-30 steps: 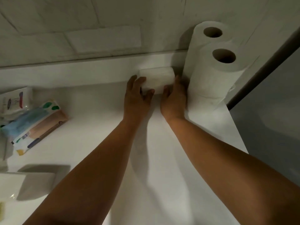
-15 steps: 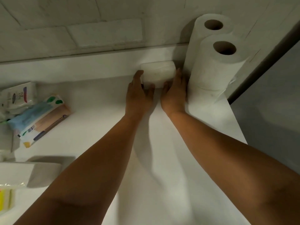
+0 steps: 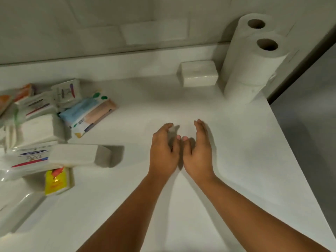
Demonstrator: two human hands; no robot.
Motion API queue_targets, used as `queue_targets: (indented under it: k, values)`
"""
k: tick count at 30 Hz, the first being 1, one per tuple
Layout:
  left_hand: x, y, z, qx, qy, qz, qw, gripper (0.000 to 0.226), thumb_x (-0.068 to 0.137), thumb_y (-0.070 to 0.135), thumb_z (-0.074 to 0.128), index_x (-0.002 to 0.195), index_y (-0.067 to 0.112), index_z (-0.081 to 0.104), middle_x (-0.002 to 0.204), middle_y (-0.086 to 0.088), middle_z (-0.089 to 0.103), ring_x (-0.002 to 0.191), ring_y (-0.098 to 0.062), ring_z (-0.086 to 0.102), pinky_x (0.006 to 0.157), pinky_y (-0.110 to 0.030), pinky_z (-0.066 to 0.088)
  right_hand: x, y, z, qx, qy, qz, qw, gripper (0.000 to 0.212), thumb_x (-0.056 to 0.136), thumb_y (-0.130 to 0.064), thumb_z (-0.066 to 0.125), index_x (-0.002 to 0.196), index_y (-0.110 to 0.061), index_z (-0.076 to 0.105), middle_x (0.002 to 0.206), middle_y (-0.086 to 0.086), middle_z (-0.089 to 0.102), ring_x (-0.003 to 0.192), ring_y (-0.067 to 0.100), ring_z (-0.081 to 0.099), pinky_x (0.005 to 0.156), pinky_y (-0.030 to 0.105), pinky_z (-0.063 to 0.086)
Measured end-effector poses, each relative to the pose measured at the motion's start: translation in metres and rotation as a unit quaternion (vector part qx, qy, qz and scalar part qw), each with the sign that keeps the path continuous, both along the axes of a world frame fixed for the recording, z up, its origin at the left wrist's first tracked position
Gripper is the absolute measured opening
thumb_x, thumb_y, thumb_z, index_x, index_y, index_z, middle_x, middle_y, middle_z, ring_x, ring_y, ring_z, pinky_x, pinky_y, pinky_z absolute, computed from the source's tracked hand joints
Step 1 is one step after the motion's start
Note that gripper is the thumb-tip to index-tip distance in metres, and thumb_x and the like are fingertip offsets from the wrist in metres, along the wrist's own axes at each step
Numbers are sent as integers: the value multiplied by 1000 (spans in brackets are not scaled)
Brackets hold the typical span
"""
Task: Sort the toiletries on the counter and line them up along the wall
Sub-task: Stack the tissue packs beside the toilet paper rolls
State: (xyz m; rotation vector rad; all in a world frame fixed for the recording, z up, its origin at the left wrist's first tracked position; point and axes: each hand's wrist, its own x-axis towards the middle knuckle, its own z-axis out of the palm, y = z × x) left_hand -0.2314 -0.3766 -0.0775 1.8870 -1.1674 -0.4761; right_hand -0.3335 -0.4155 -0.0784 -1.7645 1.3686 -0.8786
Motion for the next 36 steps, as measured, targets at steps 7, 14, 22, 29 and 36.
queue_targets:
  k: [7,14,22,29,36]
  values:
    - [58,103,41,-13,-76,-77,994,43,96,3,57,136,18,55,138,4,57,130,-10,50,112,-21,37,42,82,15,37,-24,78,996,51,98,-23,53,146,-18,38,148,-7,42,131,-8,32,104,-1,19]
    - [172,179,81,-68,-168,-53,982,41,89,21,67,129,19,60,135,5,58,127,-14,47,109,-23,35,118,146,32,40,-19,179,983,61,93,-32,62,147,-23,35,139,-18,41,125,-10,34,100,-2,22]
    - [256,188,77,62,-149,-77,984,68,81,30,80,142,25,48,146,6,48,134,-16,37,113,-38,36,164,153,34,62,-6,145,988,71,91,-25,65,150,-32,25,148,-14,42,136,6,40,112,30,39]
    - [262,172,64,99,-127,-102,982,69,85,22,78,145,21,45,147,1,46,135,-19,42,113,-31,33,164,146,32,85,0,118,989,72,94,-25,61,152,-32,18,150,-10,41,136,12,42,109,41,43]
    - [245,155,75,97,-45,-114,988,65,76,33,86,133,28,56,125,9,58,112,-10,57,94,-23,46,143,117,41,94,-44,138,985,49,89,-31,65,134,-31,46,128,-14,59,119,6,56,101,41,50]
